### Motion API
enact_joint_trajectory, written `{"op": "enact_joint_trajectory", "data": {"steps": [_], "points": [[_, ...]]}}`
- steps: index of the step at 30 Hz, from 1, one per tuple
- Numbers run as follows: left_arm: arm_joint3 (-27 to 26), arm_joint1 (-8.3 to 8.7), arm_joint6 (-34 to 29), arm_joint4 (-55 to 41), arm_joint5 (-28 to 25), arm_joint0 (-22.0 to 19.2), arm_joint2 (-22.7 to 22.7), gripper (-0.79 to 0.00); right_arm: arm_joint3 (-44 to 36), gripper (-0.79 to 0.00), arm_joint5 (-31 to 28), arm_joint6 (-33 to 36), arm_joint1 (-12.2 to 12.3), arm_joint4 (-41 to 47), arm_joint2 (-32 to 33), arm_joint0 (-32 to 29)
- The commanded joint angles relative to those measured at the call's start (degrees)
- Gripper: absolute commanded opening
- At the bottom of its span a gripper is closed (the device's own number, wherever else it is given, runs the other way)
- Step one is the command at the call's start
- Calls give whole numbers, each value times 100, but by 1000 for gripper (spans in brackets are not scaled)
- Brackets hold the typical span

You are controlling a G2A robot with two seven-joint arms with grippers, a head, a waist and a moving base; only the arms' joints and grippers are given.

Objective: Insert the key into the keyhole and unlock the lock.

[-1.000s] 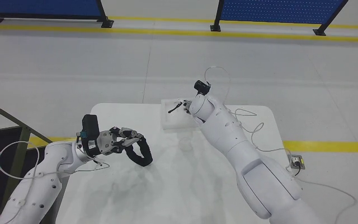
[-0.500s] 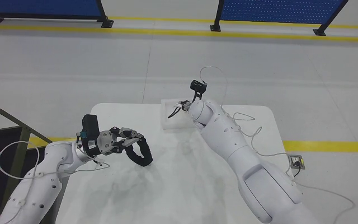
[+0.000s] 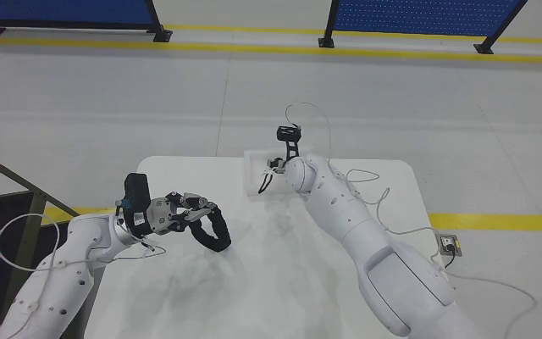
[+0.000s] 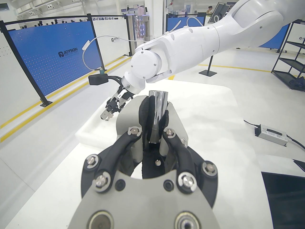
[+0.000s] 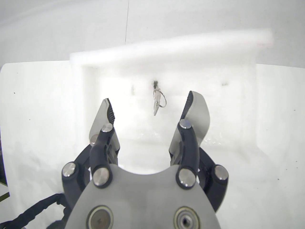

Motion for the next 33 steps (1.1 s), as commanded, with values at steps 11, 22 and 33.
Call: {"op": "enact_joint_trajectory", "data": {"steps": [11, 22, 33], "points": [[0, 0, 0, 0, 0, 0, 0, -785, 487, -431, -149, 24, -186, -214, -140, 121], [0, 0, 0, 0, 0, 0, 0, -785, 760, -453, -335, 1063, -261, -398, -221, 343], [0, 0, 0, 0, 0, 0, 0, -785, 644, -416, -831, 1859, -227, -458, -202, 375]]}}
